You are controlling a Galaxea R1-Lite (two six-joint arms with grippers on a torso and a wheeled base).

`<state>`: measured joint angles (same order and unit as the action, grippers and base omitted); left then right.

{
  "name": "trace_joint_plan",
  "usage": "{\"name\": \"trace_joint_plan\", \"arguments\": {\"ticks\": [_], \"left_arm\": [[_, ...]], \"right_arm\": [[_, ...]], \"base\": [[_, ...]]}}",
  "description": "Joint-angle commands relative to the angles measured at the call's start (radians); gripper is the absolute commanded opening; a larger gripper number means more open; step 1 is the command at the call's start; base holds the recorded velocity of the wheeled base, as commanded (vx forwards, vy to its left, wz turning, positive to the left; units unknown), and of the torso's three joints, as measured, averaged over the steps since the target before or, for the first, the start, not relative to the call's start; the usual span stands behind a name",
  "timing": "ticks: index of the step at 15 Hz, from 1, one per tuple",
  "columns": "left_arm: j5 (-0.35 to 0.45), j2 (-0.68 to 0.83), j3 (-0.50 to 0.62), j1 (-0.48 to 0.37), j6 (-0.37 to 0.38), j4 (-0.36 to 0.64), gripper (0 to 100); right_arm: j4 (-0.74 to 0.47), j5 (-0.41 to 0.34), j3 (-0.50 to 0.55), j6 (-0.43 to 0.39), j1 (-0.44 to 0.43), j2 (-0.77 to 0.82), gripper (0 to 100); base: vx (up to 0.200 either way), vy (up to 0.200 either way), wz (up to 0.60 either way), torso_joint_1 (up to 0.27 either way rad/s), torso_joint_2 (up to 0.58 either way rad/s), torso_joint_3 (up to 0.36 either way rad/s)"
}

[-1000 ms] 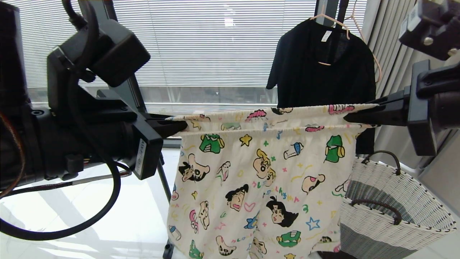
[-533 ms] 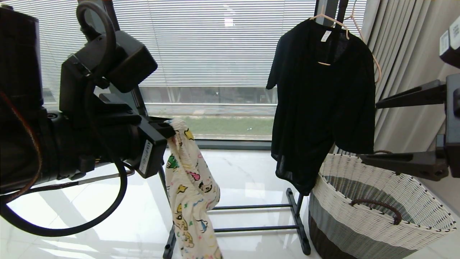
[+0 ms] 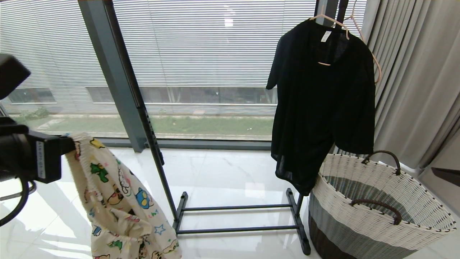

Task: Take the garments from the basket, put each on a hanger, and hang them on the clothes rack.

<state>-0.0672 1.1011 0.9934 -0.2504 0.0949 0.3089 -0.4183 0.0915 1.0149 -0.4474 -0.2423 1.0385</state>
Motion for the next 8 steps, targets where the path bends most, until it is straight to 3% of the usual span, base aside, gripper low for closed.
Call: {"name": "trace_joint_plan", "arguments": {"ticks": [1,5,8], "left_arm": [[0.001,-0.122,-0.082,0.036,-0.017,0.007,0],[-0.102,-0.139,-0.108,0.049,-0.021,-0.005,0],[-0.171,-0.132,-0.111,0.049,-0.02,-0.036,0]], "right_arm": [[0.064,0.001,-0.101,0.001,0.077,-0.078,100],[0.136,-0.003,-0.105,0.003,0.12,-0.052,100],[0.167,-0.006,-0.104,0.042,0.127,-0.037,100]], "base": [[0.0,0.0,0.0,0.0,0.0,0.0],[0.0,0.0,0.0,0.01,-0.03,-0.026],[0.0,0.0,0.0,0.092,-0.31,-0.238]]}}
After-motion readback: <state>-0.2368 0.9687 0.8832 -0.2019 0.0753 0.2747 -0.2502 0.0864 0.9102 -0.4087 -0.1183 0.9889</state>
